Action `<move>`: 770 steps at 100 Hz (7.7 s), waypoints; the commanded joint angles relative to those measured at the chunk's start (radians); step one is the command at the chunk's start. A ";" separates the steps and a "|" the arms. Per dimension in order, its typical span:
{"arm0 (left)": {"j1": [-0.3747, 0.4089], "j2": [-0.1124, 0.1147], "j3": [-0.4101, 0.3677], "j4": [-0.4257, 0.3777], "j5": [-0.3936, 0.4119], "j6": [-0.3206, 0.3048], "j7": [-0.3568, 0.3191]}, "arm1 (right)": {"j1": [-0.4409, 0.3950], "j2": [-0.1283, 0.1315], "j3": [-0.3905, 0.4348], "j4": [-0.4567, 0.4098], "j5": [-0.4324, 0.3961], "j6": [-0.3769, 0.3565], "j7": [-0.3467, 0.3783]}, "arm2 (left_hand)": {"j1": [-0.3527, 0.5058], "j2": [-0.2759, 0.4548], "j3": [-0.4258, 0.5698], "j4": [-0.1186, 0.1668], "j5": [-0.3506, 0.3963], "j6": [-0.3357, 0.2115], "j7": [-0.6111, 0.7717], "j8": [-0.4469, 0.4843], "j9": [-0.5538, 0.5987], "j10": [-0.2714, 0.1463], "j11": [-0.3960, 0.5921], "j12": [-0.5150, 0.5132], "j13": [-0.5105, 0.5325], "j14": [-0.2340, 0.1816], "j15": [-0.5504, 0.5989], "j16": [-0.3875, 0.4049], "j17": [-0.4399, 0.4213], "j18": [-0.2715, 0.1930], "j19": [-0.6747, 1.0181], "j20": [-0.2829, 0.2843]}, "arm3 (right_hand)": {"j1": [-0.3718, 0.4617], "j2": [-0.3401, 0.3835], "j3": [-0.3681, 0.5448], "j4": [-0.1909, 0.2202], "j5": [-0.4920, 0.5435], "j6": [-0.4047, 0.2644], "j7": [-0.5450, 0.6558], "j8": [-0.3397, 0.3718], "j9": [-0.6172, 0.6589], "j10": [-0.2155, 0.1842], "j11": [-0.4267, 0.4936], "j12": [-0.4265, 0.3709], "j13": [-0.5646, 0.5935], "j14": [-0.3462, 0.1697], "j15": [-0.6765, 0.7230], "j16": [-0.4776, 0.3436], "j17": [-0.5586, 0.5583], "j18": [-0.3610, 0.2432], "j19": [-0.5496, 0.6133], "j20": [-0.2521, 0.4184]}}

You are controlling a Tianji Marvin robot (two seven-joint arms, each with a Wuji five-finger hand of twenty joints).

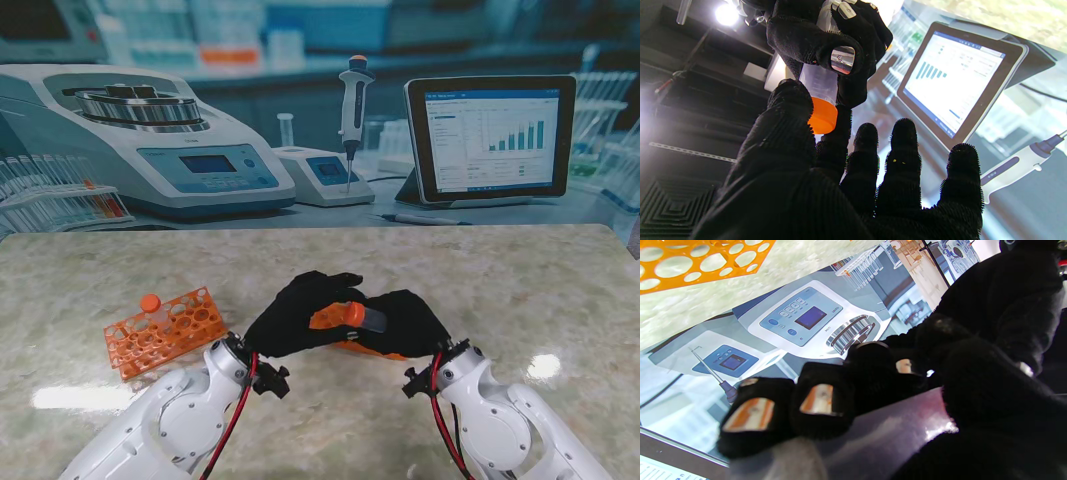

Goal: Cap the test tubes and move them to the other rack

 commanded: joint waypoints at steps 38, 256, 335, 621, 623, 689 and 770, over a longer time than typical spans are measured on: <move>-0.006 -0.017 0.009 0.015 0.026 -0.007 0.061 | -0.006 -0.002 -0.003 -0.010 0.001 -0.001 0.006 | 0.224 0.043 -0.003 0.035 0.193 -0.100 0.212 -0.016 0.113 -0.063 0.049 0.034 0.110 -0.045 0.051 0.033 0.029 0.022 0.083 0.005 | 0.013 0.018 0.007 -0.017 0.046 -0.004 0.067 0.024 0.041 -0.019 0.016 0.015 0.019 -0.130 0.187 0.072 0.059 -0.061 0.257 0.067; 0.002 -0.015 0.008 0.020 0.031 -0.009 0.059 | -0.009 -0.005 0.000 -0.014 0.003 -0.008 -0.008 | 0.179 -0.052 0.022 0.025 0.175 -0.186 0.127 -0.072 0.137 -0.055 0.043 0.030 0.135 -0.043 0.061 0.046 0.037 0.019 0.121 -0.037 | 0.014 0.017 0.004 -0.018 0.045 -0.008 0.065 0.026 0.041 -0.018 0.015 0.016 0.019 -0.130 0.187 0.072 0.059 -0.061 0.257 0.067; 0.011 -0.004 -0.016 0.004 0.070 -0.022 0.047 | -0.014 -0.005 0.007 -0.021 0.005 -0.007 -0.006 | 0.034 -0.127 0.280 -0.006 0.028 -0.167 -0.056 -0.169 0.061 -0.054 0.013 0.006 0.083 -0.055 0.034 0.027 0.013 0.003 0.104 -0.038 | 0.011 0.015 0.005 -0.020 0.045 -0.009 0.065 0.025 0.041 -0.020 0.015 0.015 0.019 -0.130 0.187 0.072 0.059 -0.061 0.257 0.067; 0.030 0.003 -0.024 -0.055 0.104 0.017 0.045 | -0.015 -0.004 0.006 -0.024 -0.008 -0.006 -0.007 | 0.122 0.040 -0.006 0.037 -0.159 -0.068 0.476 0.239 -0.009 -0.011 0.031 0.058 0.065 -0.039 0.050 0.053 0.008 0.030 0.066 -0.012 | 0.011 0.013 0.005 -0.021 0.045 -0.010 0.064 0.025 0.041 -0.018 0.015 0.016 0.018 -0.128 0.186 0.070 0.059 -0.060 0.255 0.063; 0.030 0.003 -0.023 -0.055 0.103 0.018 0.044 | -0.015 -0.004 0.006 -0.024 -0.008 -0.006 -0.007 | 0.128 0.042 -0.003 0.038 -0.154 -0.070 0.478 0.239 -0.005 -0.011 0.032 0.058 0.069 -0.039 0.052 0.053 0.009 0.031 0.066 -0.012 | 0.011 0.013 0.005 -0.021 0.045 -0.010 0.064 0.025 0.041 -0.018 0.015 0.016 0.018 -0.128 0.186 0.070 0.059 -0.060 0.255 0.063; 0.009 -0.008 -0.002 -0.025 0.132 -0.006 0.103 | -0.017 -0.005 0.006 -0.027 -0.006 -0.005 -0.009 | 0.311 -0.023 0.148 0.030 0.051 -0.135 0.415 0.067 0.092 -0.079 0.065 0.054 0.140 -0.061 0.073 0.056 0.043 0.037 0.104 -0.021 | 0.010 0.014 0.004 -0.021 0.045 -0.011 0.064 0.025 0.041 -0.019 0.015 0.015 0.018 -0.128 0.187 0.070 0.059 -0.062 0.256 0.062; 0.009 -0.004 0.002 -0.012 0.159 -0.028 0.110 | -0.019 -0.004 0.007 -0.029 -0.007 -0.004 -0.007 | 0.262 -0.074 0.415 -0.010 0.134 -0.272 0.221 0.002 0.105 -0.119 0.056 0.017 0.143 -0.082 0.032 0.031 0.035 0.020 0.134 -0.062 | 0.011 0.016 0.002 -0.022 0.045 -0.014 0.062 0.025 0.041 -0.019 0.014 0.016 0.018 -0.128 0.187 0.069 0.059 -0.063 0.256 0.061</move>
